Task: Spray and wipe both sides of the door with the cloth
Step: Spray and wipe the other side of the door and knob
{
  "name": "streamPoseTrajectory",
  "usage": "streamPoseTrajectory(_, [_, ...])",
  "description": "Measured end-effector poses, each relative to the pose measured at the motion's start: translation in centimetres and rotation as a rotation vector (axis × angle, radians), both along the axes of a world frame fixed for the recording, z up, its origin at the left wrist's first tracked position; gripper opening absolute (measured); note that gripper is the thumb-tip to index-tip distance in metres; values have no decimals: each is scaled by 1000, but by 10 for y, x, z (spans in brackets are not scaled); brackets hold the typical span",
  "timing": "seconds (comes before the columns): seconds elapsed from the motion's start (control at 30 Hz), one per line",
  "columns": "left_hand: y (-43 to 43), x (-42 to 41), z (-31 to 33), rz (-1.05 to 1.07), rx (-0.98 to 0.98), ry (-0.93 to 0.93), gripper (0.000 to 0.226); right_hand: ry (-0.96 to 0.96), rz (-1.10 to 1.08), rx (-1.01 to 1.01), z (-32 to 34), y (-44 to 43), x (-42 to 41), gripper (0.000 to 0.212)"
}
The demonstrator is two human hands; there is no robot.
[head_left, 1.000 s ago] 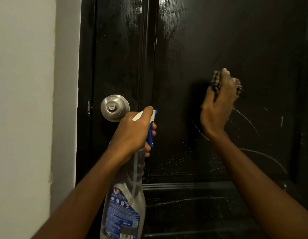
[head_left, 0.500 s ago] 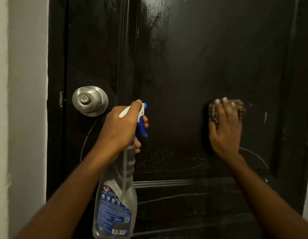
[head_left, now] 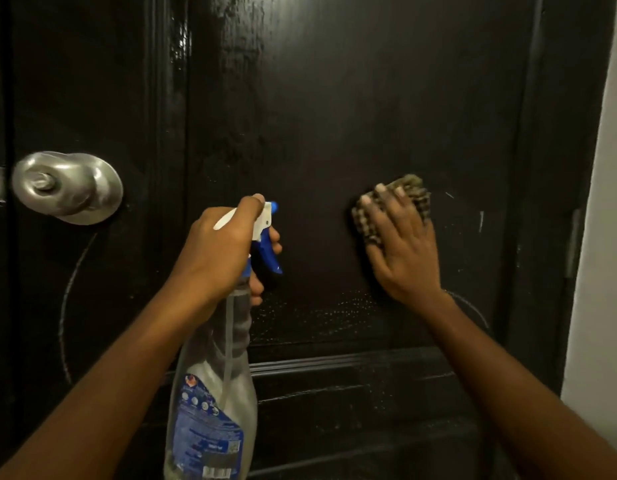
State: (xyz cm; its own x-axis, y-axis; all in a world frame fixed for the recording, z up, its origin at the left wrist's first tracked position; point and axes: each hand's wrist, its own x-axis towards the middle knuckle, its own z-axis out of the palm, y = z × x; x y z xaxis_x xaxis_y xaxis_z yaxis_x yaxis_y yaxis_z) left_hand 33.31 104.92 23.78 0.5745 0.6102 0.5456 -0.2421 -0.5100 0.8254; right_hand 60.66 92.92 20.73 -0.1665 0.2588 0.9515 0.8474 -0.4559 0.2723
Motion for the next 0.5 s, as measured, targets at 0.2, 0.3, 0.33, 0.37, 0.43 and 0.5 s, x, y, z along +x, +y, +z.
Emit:
streamPoseTrajectory(0.2, [-23, 33, 4, -76, 14, -2, 57, 421, 19, 395, 50, -49, 55, 63])
streamPoseTrajectory(0.3, [-28, 39, 4, -103, 0, -15, 57, 607, 35, 645, 53, -30, 43, 60])
streamPoseTrajectory(0.33, [-29, 40, 3, -110, -5, -15, 57, 606, 30, 669, 45, -20, 34, 60])
streamPoseTrajectory(0.37, [-30, 41, 2, -113, -10, -7, 57, 550, 23, 622, 33, -12, 26, 60])
streamPoseTrajectory(0.43, [-33, 43, 1, -105, -13, 19, 57, 262, 17, 327, 2, -8, 19, 61])
streamPoseTrajectory(0.5, [-35, 47, 2, -100, -11, 46, 57, -87, 0, -44, -10, -28, 39, 60])
